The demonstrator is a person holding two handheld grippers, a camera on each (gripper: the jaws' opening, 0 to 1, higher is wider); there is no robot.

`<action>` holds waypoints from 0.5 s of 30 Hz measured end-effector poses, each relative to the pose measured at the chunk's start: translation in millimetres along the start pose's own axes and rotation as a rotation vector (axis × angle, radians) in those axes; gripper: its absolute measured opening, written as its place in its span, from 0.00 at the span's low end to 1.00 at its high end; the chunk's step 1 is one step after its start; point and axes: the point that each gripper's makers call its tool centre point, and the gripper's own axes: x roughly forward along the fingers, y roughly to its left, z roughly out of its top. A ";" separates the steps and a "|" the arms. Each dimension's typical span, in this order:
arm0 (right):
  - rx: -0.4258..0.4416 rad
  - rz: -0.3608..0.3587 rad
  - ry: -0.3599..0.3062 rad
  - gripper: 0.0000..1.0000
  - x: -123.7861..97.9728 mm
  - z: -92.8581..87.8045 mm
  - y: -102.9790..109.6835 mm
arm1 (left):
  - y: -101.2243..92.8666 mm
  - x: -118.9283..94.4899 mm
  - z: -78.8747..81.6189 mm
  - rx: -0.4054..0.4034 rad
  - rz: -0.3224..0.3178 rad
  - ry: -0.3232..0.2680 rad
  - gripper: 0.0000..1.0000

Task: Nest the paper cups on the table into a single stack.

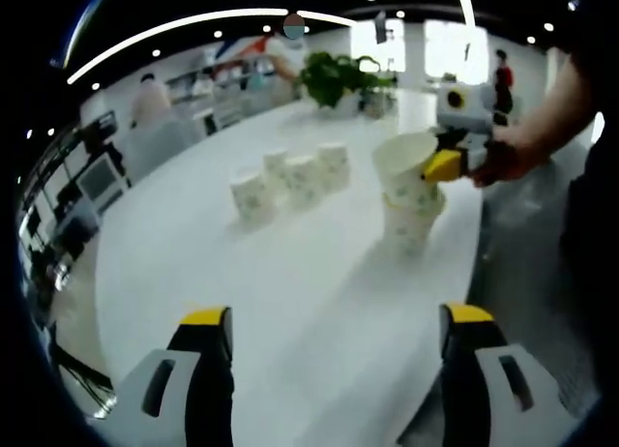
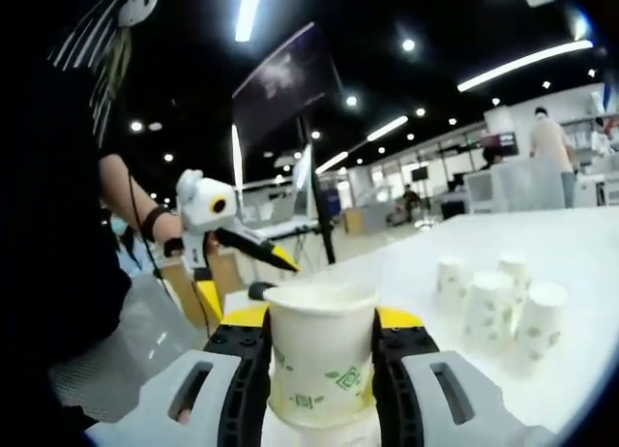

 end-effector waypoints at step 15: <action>-0.025 -0.008 0.038 0.40 -4.6 -9.0 0.3 | -0.1 -0.4 1.1 0.011 0.000 0.006 0.87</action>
